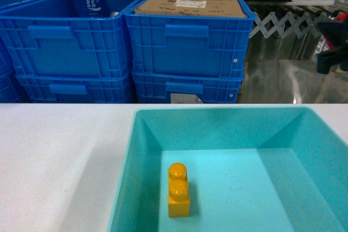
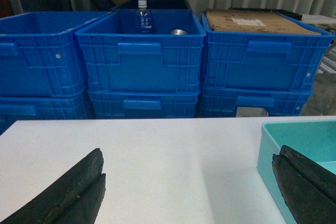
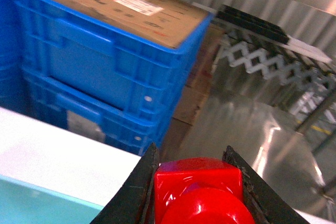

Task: Pick red block from blue box to shelf

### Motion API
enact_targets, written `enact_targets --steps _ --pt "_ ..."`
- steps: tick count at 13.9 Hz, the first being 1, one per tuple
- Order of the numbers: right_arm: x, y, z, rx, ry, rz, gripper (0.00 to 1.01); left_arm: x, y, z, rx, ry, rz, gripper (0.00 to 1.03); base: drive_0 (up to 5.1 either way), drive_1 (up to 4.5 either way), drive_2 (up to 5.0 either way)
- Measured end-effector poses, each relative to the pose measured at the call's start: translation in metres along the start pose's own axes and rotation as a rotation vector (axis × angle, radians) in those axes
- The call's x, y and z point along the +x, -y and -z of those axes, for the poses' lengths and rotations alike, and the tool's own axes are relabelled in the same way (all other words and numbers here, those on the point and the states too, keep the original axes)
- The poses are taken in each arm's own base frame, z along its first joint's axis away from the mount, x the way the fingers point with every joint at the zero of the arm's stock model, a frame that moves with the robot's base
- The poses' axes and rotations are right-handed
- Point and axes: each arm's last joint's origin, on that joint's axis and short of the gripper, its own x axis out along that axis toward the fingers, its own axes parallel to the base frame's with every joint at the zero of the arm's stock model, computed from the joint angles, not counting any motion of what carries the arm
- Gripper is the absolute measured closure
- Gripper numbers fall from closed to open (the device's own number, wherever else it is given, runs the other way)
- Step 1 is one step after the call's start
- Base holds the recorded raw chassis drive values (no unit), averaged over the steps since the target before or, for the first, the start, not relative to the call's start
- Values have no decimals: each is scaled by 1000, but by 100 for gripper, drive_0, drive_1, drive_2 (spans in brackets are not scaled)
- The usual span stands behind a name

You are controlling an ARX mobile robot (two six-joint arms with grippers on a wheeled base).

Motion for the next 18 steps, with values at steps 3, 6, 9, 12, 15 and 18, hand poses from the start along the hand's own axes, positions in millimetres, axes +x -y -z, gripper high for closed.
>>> enact_targets --steps 3,6,9,12,15,18 --pt "-3 5 9 1 -4 59 72 0 0 0 0 0 0 5 0 0 0" --pt "-14 9 13 4 55 202 72 0 0 0 0 0 0 5 0 0 0" --pt "-83 0 -5 34 207 275 73 0 0 0 0 0 0 5 0 0 0" --pt "-101 -12 28 27 99 297 73 0 0 0 0 0 0 5 0 0 0" --pt "-97 -11 46 16 -1 302 73 0 0 0 0 0 0 5 0 0 0" --pt "-97 -5 37 133 -43 280 73 0 0 0 0 0 0 5 0 0 0"
